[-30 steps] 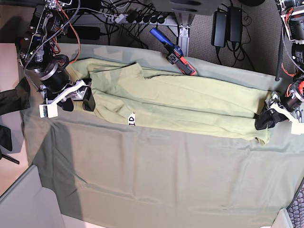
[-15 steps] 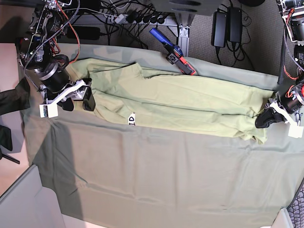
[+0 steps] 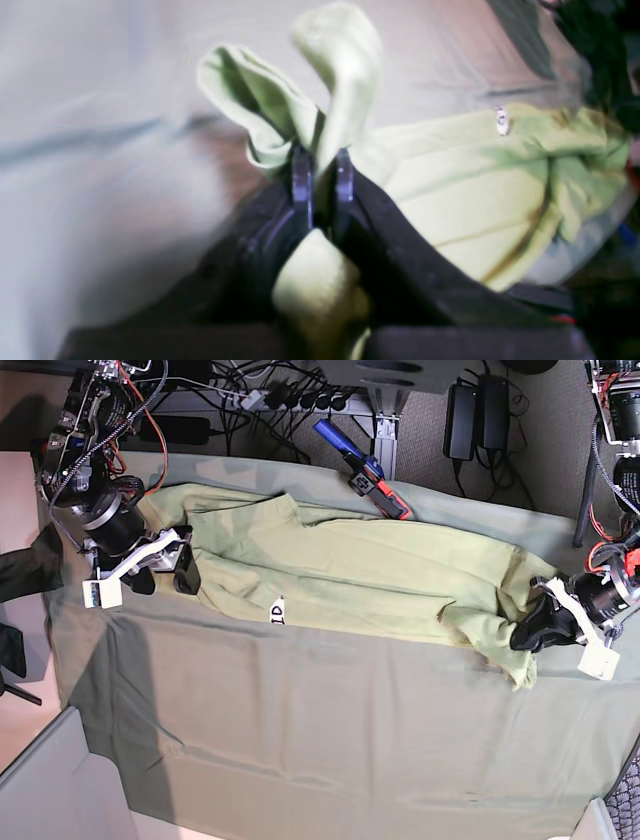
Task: Fold the T-shirt properly
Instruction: 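Fold the hem end over toward the right gripper with the left gripper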
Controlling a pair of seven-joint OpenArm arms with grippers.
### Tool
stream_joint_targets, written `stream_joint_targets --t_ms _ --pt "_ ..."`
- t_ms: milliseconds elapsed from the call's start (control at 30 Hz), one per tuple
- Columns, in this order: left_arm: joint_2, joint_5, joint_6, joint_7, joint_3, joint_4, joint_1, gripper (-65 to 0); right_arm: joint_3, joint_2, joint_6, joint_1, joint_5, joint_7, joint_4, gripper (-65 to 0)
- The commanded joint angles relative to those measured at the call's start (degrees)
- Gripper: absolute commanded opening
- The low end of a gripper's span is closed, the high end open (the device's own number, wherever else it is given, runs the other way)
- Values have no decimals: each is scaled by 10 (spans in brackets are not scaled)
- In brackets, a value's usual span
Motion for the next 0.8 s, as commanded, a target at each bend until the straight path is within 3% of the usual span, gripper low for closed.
stream_joint_targets --t_ms 0,267,467,600,767 --pt "4 0 -10 -13 15 19 -7 -650 5 8 36 6 9 11 10 -205" --pt "94 159 -10 -67 157 49 -8 -650 5 8 36 6 9 11 10 -205" --pt "147 259 2 -101 212 49 -11 -650 5 8 36 6 15 12 10 -205" --pt "172 315 13 -122 241 48 -10 -650 5 8 36 6 15 13 10 -205" --pt "173 341 13 -145 268 48 -10 -650 5 8 35 6 16 13 10 -205"
